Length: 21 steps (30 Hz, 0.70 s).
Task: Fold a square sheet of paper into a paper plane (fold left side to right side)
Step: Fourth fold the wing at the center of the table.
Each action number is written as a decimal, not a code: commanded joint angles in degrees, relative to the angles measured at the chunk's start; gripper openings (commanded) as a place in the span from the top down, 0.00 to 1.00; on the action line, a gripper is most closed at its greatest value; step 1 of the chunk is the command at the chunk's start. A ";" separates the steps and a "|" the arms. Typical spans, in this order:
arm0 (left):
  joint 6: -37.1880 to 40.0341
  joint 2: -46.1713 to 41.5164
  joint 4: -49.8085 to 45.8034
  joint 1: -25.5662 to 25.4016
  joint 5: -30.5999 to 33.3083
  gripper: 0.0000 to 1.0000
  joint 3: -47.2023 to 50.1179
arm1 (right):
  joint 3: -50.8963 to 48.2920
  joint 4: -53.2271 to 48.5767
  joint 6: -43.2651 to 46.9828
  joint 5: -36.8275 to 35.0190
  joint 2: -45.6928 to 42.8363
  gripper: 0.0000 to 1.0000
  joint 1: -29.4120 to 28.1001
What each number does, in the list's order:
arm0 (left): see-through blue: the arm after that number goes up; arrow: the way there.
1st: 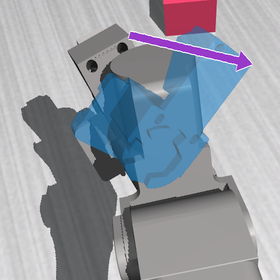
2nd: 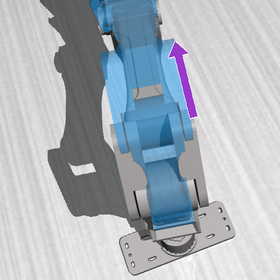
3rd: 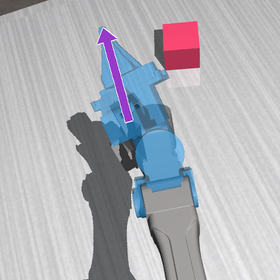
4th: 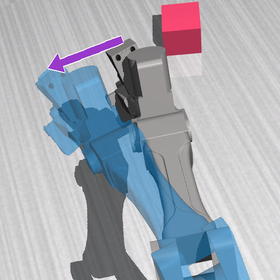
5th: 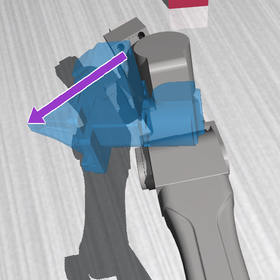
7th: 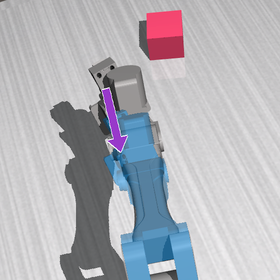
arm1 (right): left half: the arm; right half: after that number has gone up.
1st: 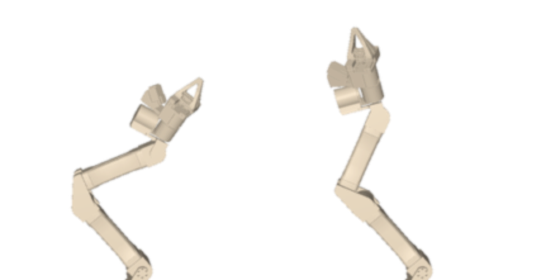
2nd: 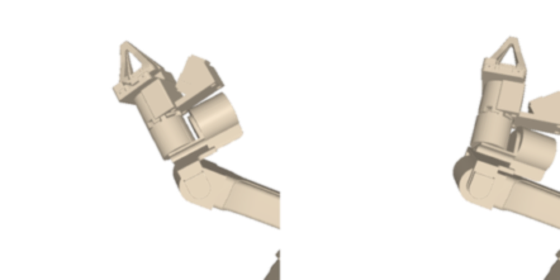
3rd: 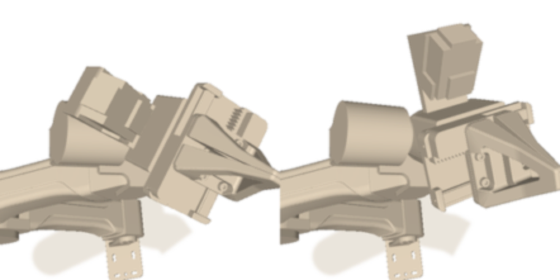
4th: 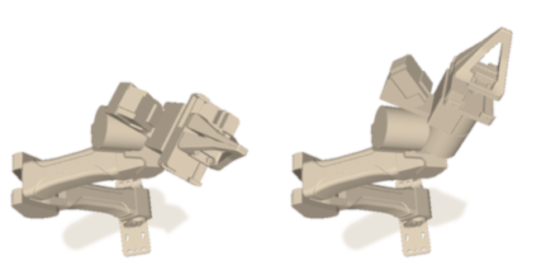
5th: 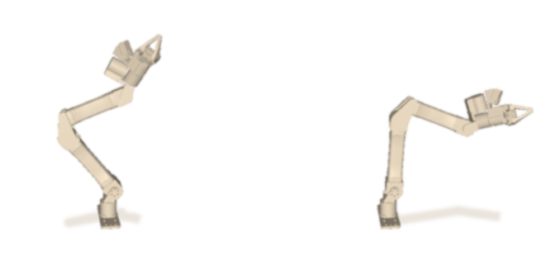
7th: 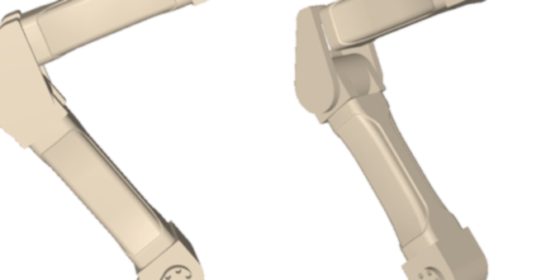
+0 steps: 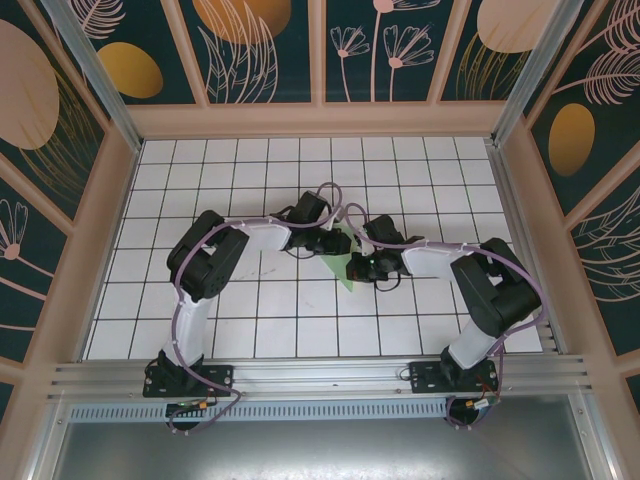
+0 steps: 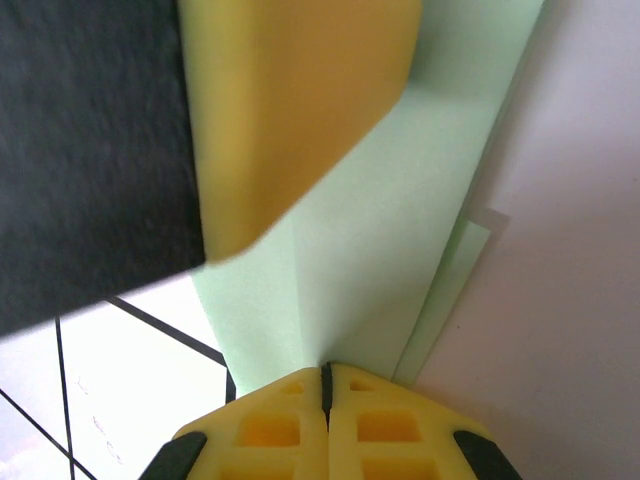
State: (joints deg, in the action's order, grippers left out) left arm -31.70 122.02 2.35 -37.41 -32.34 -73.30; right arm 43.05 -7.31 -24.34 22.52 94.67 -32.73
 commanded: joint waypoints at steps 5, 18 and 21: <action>4.31 5.13 -0.45 5.09 5.00 0.75 -4.95 | -2.97 -10.08 1.07 -4.06 3.54 1.00 -0.89; 6.85 11.47 -5.70 8.05 6.38 0.74 -14.32 | -3.25 -10.75 0.99 -4.41 3.84 1.00 -0.79; 7.35 12.84 -7.39 8.48 6.93 0.72 -16.92 | -3.24 -11.06 1.22 -4.51 3.94 1.00 -0.83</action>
State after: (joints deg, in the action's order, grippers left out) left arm -28.88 130.41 -6.52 -33.82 -37.87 -87.85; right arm 43.11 -4.67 -24.32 20.69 95.18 -32.73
